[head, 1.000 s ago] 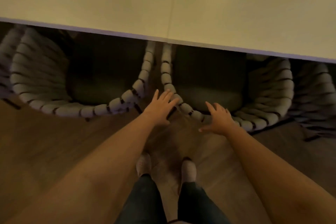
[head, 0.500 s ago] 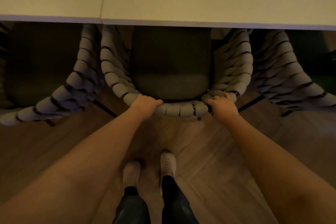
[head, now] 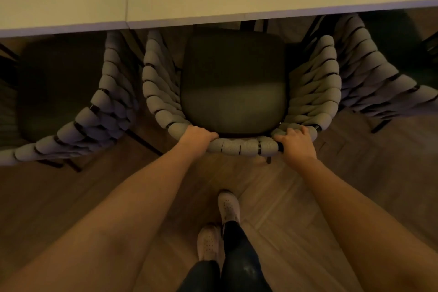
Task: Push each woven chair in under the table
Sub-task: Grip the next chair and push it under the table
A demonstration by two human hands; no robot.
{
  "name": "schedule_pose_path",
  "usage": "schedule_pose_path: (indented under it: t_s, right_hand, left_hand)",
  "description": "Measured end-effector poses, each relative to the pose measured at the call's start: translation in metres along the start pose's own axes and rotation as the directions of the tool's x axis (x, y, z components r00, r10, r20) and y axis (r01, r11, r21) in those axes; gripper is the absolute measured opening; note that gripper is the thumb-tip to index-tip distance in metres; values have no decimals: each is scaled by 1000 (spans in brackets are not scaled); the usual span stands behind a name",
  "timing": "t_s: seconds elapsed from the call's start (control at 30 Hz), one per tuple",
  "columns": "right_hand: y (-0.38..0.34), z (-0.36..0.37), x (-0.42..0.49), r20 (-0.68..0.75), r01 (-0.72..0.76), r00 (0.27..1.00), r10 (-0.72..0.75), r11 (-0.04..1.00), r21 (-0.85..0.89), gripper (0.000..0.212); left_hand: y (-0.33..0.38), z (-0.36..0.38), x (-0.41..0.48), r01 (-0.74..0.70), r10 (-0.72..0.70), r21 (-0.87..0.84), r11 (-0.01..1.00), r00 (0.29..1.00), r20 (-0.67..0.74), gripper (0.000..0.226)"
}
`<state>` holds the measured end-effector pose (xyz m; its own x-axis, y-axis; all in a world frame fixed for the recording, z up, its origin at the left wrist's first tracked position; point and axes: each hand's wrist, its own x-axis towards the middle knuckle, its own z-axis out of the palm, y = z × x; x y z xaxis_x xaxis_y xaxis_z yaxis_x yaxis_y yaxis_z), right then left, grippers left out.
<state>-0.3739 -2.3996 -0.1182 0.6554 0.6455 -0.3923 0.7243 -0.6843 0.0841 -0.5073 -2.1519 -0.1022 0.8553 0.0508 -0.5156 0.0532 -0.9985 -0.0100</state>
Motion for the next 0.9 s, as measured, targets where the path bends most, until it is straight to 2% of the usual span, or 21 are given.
schedule_pose_path:
  t_s: [0.27,0.6,0.8,0.9]
  right_hand:
    - [24,11,-9,-16,39,999,-38,999,13,33]
    - [68,-8,4,85,79,994,-72,994,-79,32]
    - [81,-11,34,24,93,996,-91,993,-77,33]
    - [82,-12,48,27,95,995,-94,993,-67,36]
  left_hand:
    - [30,7,1,26,-26,-11,1000,998,-52,39]
    - [65,1,25,77,-82,-72,994,995,-65,39]
    - [62,-14,41,118,-123,-72,990,990,-67,41]
    - [54,-21,49,133,-135,-83,988,991,-24,44]
